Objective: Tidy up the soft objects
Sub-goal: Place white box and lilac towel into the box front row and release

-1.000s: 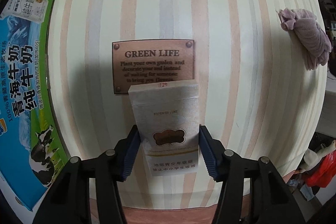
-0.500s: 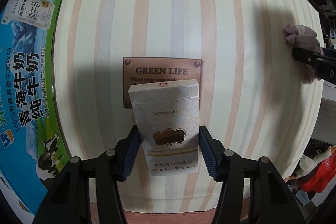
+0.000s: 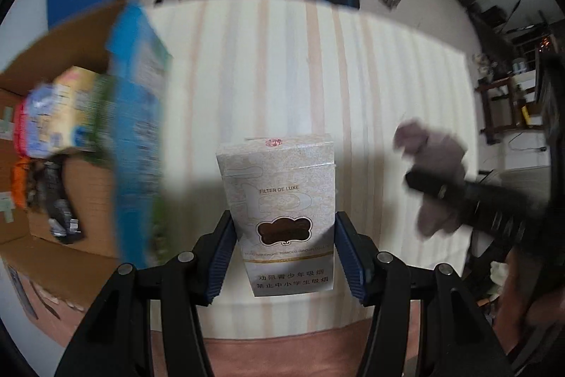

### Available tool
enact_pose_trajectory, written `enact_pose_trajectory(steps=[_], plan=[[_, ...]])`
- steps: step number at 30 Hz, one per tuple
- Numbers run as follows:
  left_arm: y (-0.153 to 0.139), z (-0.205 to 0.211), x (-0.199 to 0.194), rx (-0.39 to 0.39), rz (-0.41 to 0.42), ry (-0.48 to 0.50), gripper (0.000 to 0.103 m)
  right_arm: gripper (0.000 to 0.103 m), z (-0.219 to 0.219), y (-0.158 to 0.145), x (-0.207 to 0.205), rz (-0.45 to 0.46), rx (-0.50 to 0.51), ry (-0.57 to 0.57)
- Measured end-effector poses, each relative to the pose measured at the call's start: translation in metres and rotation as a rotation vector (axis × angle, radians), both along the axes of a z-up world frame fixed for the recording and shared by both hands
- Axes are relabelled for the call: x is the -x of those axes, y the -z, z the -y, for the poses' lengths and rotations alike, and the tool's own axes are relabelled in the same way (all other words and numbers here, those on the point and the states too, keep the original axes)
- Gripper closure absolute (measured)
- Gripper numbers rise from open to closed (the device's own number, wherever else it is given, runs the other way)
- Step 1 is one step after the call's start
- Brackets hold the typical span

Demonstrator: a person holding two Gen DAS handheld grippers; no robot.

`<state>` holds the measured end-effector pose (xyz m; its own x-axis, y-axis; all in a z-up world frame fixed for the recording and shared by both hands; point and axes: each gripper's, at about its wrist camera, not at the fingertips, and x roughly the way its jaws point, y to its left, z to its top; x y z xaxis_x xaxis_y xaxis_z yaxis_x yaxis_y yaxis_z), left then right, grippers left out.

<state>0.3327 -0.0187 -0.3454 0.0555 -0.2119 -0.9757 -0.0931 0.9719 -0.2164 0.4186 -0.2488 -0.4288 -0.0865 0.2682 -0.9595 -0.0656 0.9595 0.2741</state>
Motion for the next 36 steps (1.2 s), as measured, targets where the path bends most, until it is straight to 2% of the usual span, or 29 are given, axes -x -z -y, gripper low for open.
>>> enact_pose_trajectory(steps=[5,8,11,15,18,22,28,30,32,33,35,36], plan=[[-0.049,-0.074,0.017,-0.002,0.054,-0.026,0.051,0.052,-0.063,-0.057,0.059,0.048,-0.116,0.035],[-0.06,-0.12,0.024,-0.03,0.056,-0.04,0.051,0.052,-0.112,-0.086,0.082,0.078,-0.17,0.049],[-0.055,-0.159,0.026,-0.027,0.034,-0.066,0.05,0.052,-0.156,-0.099,0.093,0.083,-0.214,0.073],[-0.039,-0.195,0.022,0.016,-0.021,-0.101,0.05,0.052,-0.217,-0.098,0.102,0.051,-0.249,0.101],[-0.02,-0.21,0.013,0.041,-0.066,-0.123,0.05,0.052,-0.25,-0.093,0.108,0.059,-0.212,0.106],[0.004,-0.231,0.008,0.105,-0.127,-0.155,0.05,0.052,-0.276,-0.073,0.102,0.041,-0.171,0.149],[0.029,-0.238,0.008,0.107,-0.18,-0.151,0.048,0.048,-0.297,-0.038,0.096,-0.006,-0.122,0.14],[0.038,-0.238,0.01,0.112,-0.208,-0.147,0.048,0.041,-0.304,-0.03,0.098,-0.012,-0.115,0.119],[0.044,-0.237,0.01,0.1,-0.218,-0.136,0.048,0.025,-0.308,-0.028,0.098,-0.003,-0.102,0.11],[0.045,-0.238,0.01,0.091,-0.221,-0.137,0.047,0.023,-0.309,-0.028,0.099,0.008,-0.085,0.101],[0.047,-0.24,0.01,0.1,-0.218,-0.145,0.036,0.021,-0.311,-0.029,0.1,0.026,-0.058,0.087],[0.046,-0.243,0.01,0.098,-0.212,-0.149,0.035,0.021,-0.312,-0.031,0.1,0.033,-0.045,0.08]])
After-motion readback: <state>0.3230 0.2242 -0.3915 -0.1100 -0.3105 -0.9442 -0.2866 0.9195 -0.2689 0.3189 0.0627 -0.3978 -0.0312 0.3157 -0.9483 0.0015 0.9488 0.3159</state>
